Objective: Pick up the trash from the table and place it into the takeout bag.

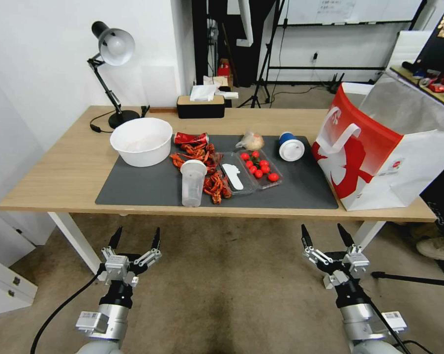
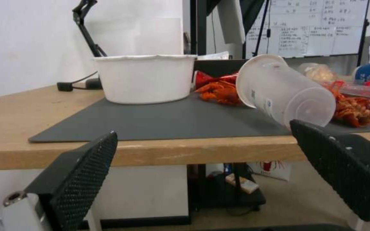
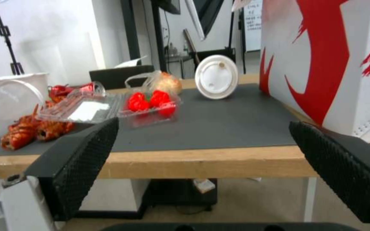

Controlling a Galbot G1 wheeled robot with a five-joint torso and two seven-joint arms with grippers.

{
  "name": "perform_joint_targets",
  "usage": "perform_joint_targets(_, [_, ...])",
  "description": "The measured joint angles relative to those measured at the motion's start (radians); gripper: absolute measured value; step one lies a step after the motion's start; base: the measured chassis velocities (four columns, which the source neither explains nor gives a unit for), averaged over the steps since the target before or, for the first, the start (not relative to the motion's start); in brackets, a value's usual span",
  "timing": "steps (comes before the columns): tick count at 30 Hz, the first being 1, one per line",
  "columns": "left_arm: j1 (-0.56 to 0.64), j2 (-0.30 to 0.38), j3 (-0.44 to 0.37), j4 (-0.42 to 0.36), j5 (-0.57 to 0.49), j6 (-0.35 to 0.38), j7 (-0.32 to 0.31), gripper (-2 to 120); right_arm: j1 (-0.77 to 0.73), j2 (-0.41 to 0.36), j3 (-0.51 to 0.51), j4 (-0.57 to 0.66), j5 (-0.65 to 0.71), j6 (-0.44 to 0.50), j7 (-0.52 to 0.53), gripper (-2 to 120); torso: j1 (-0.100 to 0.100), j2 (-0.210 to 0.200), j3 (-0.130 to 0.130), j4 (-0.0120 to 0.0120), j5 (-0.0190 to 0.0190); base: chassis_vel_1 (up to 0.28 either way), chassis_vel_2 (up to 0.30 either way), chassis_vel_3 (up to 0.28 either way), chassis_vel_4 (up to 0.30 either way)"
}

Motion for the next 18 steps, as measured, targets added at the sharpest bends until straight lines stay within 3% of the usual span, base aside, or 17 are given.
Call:
perform_joint_targets(6, [0.001,0.003,-0.003,0.0,0.001,-0.001,0.0,100,0.026,-0.007,-0.026,0.016,0.0,-0.048,0.009,100,0.0,0.0,0.0,0.0,0.0001,0.0,0.0,0.0,0.0])
perform_joint_targets(10, [-0.001,0.006,-0.001,-0.001,0.003,-0.001,0.0,100,0.099,-0.027,-0.085,0.055,-0.018,-0.13,0.039,100,0.0,0.0,0.0,0.0,-0.0001,0.0,0.0,0.0,0.0])
perform_joint_targets(12, [-0.004,0.006,0.001,-0.009,0.005,0.003,0.0,100,0.185,-0.052,-0.141,0.082,-0.016,-0.221,0.102,100,0.0,0.0,0.0,0.0001,0.0001,0.0,0.0,0.0,0.0])
perform_joint_targets(18, [-0.003,0.004,0.003,-0.022,0.021,0.014,-0.003,100,0.357,-0.09,-0.256,0.103,0.035,-0.364,0.2,100,0.0,0.0,0.0,0.0002,-0.0001,0.0,0.0,0.0,0.0])
